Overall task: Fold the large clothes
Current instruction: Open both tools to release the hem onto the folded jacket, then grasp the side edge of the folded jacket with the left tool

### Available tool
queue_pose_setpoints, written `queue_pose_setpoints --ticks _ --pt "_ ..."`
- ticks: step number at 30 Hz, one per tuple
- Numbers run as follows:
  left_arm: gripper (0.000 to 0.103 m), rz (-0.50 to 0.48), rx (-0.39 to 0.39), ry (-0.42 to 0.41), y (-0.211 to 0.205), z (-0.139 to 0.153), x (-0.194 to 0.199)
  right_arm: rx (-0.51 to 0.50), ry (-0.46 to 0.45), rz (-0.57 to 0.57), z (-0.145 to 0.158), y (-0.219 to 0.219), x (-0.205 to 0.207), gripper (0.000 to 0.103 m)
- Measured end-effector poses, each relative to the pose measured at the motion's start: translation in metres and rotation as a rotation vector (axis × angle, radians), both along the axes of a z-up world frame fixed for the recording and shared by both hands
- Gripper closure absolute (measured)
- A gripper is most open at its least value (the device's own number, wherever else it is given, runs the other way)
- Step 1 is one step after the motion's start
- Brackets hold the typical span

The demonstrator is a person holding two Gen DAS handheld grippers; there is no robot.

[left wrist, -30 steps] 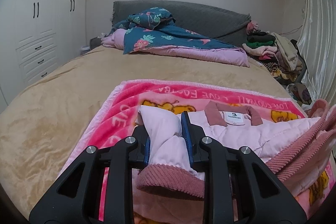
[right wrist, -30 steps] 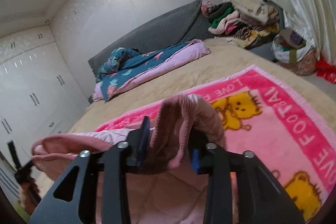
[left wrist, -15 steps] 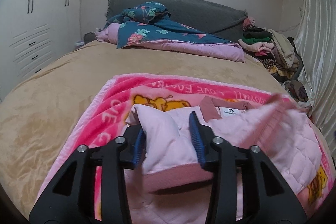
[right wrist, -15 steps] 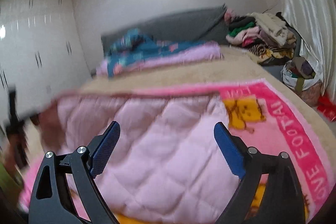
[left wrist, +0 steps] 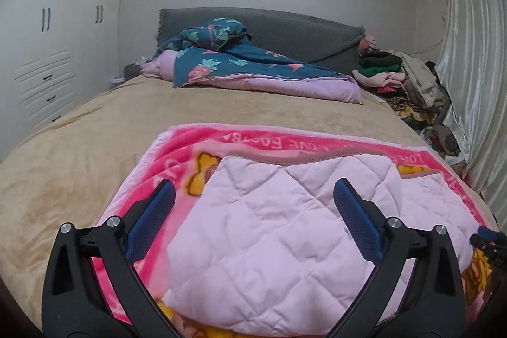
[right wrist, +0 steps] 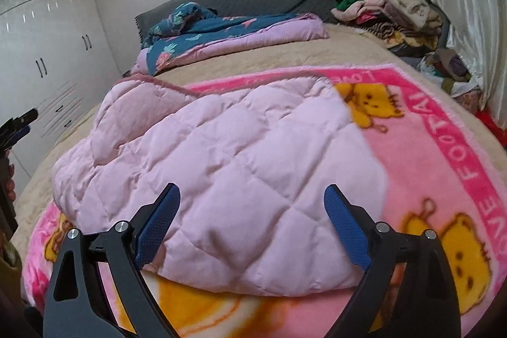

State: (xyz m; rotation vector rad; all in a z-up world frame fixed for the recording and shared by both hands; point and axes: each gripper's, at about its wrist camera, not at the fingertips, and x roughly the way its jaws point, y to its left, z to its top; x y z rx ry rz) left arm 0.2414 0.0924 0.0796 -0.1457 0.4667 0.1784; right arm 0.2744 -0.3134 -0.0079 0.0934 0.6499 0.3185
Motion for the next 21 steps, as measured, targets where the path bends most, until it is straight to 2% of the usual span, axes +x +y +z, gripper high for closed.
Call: queue_pose_setpoints --ticks 5,10,13,14,16,18,20,21 --pt "0.01 0.027 -0.061 0.039 0.021 -0.025 -0.013 -0.041 -0.04 -0.047 0.006 -0.02 -0.009 0.007" --pt "0.01 0.032 -0.128 0.101 0.053 -0.061 -0.026 -0.072 -0.023 -0.051 -0.001 -0.036 -0.009 0.006" --pt "0.009 -0.012 -0.246 0.153 0.07 -0.087 -0.027 -0.114 0.008 -0.041 -0.017 -0.037 -0.005 0.006" --pt "0.009 -0.032 -0.316 0.203 0.076 -0.102 -0.023 -0.127 0.022 -0.041 -0.024 -0.038 -0.002 0.006" --pt "0.01 -0.044 -0.373 0.242 0.079 -0.12 -0.021 -0.125 0.055 -0.028 -0.037 -0.038 0.004 0.006" --pt "0.009 -0.042 -0.351 0.283 0.074 -0.133 -0.016 -0.126 0.094 -0.022 -0.051 -0.038 0.01 0.006" --pt "0.009 -0.044 -0.332 0.288 0.068 -0.136 -0.013 -0.099 0.106 -0.01 -0.061 -0.036 0.014 0.007" --pt "0.011 -0.04 -0.314 0.29 0.064 -0.136 -0.012 -0.087 0.1 -0.009 -0.062 -0.035 0.015 0.016"
